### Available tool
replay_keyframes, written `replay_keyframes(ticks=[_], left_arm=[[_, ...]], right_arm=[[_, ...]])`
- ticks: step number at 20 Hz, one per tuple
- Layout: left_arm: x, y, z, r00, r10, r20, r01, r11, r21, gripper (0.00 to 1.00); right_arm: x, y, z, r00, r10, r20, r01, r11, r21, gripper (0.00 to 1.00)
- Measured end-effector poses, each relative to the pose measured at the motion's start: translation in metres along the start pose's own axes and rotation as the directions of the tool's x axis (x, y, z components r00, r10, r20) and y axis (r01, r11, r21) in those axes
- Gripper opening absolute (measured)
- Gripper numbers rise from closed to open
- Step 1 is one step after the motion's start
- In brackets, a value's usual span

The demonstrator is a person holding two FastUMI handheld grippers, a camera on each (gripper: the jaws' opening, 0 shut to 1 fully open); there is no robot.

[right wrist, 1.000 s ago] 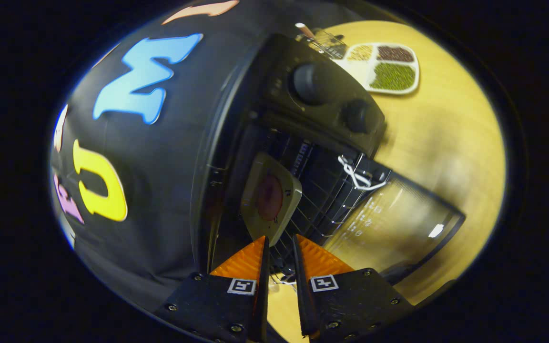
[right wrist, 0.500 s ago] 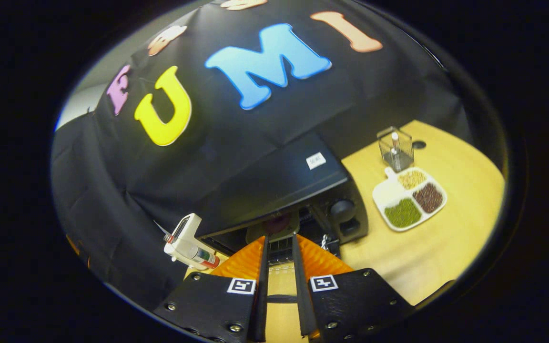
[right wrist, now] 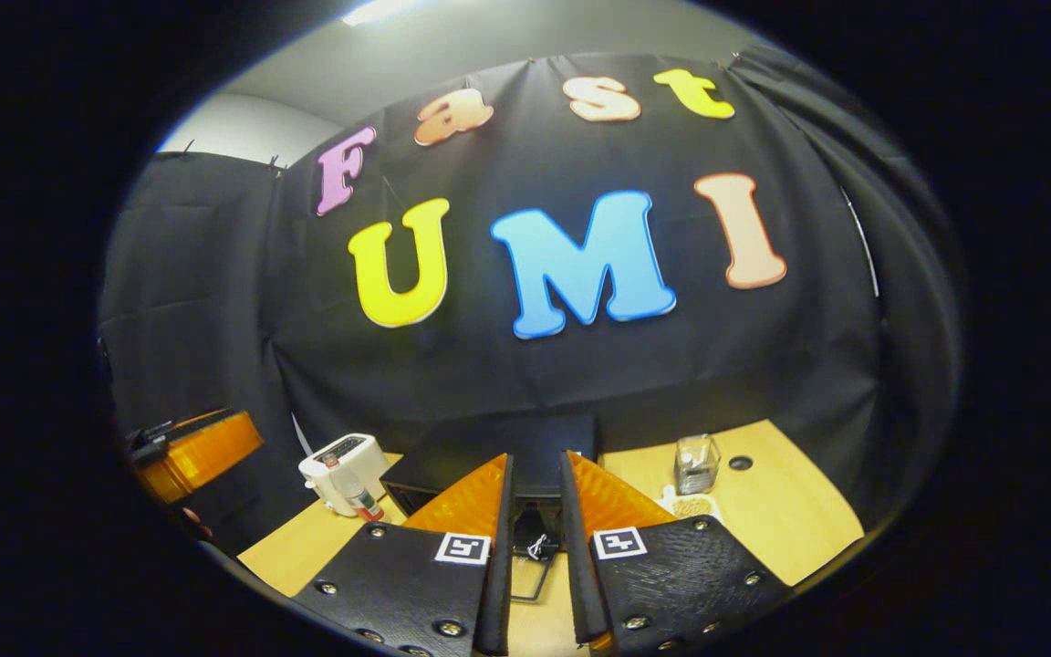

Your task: Open the electric oven with the left hand, put the food in, and close the electric oven.

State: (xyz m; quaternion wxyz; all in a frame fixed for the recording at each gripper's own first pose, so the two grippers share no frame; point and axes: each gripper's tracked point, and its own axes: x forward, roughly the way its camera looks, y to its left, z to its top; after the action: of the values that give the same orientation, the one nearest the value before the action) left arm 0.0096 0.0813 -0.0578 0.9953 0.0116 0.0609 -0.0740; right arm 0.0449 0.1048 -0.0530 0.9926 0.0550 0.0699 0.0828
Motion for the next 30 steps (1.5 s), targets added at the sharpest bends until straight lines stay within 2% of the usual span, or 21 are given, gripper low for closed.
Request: replay_keyframes(ticks=[1, 2, 3, 4, 6, 7, 8, 11, 14, 17, 18, 19, 22, 23, 24, 26, 29, 30], left_arm=[[0.001, -0.006, 0.005, 1.000, -0.007, 0.011, 0.007, 1.000, -0.005, 0.99], [0.004, -0.010, 0.006, 1.000, -0.011, 0.015, 0.011, 1.000, -0.012, 0.99], [0.006, -0.013, 0.006, 1.000, -0.017, 0.014, 0.017, 1.000, -0.015, 0.99], [0.008, -0.017, 0.005, 1.000, -0.019, 0.015, 0.019, 1.000, -0.018, 0.94], [0.012, -0.025, 0.004, 0.999, -0.029, 0.015, 0.029, 0.999, -0.029, 0.99], [0.015, -0.028, 0.000, 0.999, -0.035, 0.002, 0.035, 0.999, -0.032, 0.94], [0.017, -0.030, -0.009, 0.999, -0.040, -0.019, 0.040, 0.999, -0.036, 0.98], [0.026, -0.032, -0.044, 0.993, -0.043, -0.114, 0.037, 0.998, -0.052, 0.98], [0.030, -0.036, -0.106, 0.960, -0.062, -0.272, 0.040, 0.996, -0.086, 0.99], [0.029, -0.039, -0.167, 0.907, -0.082, -0.414, 0.027, 0.990, -0.138, 0.99], [0.027, -0.034, -0.183, 0.891, -0.068, -0.450, 0.010, 0.991, -0.130, 0.99], [0.025, -0.031, -0.200, 0.876, -0.056, -0.479, 0.000, 0.993, -0.115, 0.94], [0.017, -0.032, -0.245, 0.816, -0.060, -0.574, -0.002, 0.994, -0.107, 0.95], [0.016, -0.033, -0.263, 0.784, -0.064, -0.617, -0.003, 0.994, -0.107, 0.99], [0.010, -0.032, -0.280, 0.746, -0.075, -0.662, -0.004, 0.993, -0.116, 0.95], [0.007, -0.025, -0.312, 0.680, -0.052, -0.731, -0.052, 0.992, -0.119, 0.99], [0.005, -0.022, -0.355, 0.582, -0.054, -0.812, -0.103, 0.985, -0.139, 0.91], [0.002, -0.020, -0.368, 0.548, -0.052, -0.835, -0.104, 0.986, -0.129, 0.99]], right_arm=[[-0.010, -0.005, 0.019, 0.999, -0.021, 0.040, 0.022, 1.000, -0.022, 0.27], [-0.018, -0.010, 0.035, 0.997, -0.027, 0.075, 0.030, 0.999, -0.036, 0.39], [-0.025, -0.012, 0.045, 0.995, -0.028, 0.091, 0.033, 0.998, -0.050, 0.27], [-0.033, -0.015, 0.052, 0.994, -0.041, 0.106, 0.047, 0.997, -0.061, 0.27], [-0.040, -0.023, 0.062, 0.991, -0.049, 0.126, 0.055, 0.997, -0.050, 0.27], [-0.045, -0.030, 0.064, 0.989, -0.063, 0.135, 0.071, 0.996, -0.050, 0.32], [-0.047, -0.031, 0.066, 0.986, -0.070, 0.149, 0.078, 0.996, -0.050, 0.34], [-0.050, -0.034, 0.073, 0.979, -0.081, 0.189, 0.093, 0.994, -0.057, 0.76], [-0.053, -0.039, 0.073, 0.975, -0.100, 0.200, 0.107, 0.994, -0.026, 0.81], [-0.049, -0.051, 0.063, 0.976, -0.128, 0.178, 0.136, 0.990, -0.037, 0.82], [-0.048, -0.057, 0.058, 0.975, -0.145, 0.166, 0.154, 0.987, -0.042, 0.82], [-0.048, -0.062, 0.054, 0.975, -0.157, 0.158, 0.167, 0.985, -0.047, 0.83], [-0.047, -0.066, 0.052, 0.975, -0.160, 0.155, 0.169, 0.984, -0.046, 0.84], [-0.047, -0.068, 0.049, 0.974, -0.163, 0.157, 0.174, 0.983, -0.057, 0.92], [-0.048, -0.068, 0.051, 0.974, -0.158, 0.162, 0.169, 0.984, -0.062, 0.95], [-0.045, -0.069, 0.050, 0.975, -0.153, 0.162, 0.164, 0.985, -0.054, 0.95], [-0.043, -0.077, 0.045, 0.973, -0.177, 0.148, 0.185, 0.982, -0.045, 0.95], [-0.043, -0.079, 0.043, 0.972, -0.183, 0.144, 0.191, 0.981, -0.040, 0.95]])
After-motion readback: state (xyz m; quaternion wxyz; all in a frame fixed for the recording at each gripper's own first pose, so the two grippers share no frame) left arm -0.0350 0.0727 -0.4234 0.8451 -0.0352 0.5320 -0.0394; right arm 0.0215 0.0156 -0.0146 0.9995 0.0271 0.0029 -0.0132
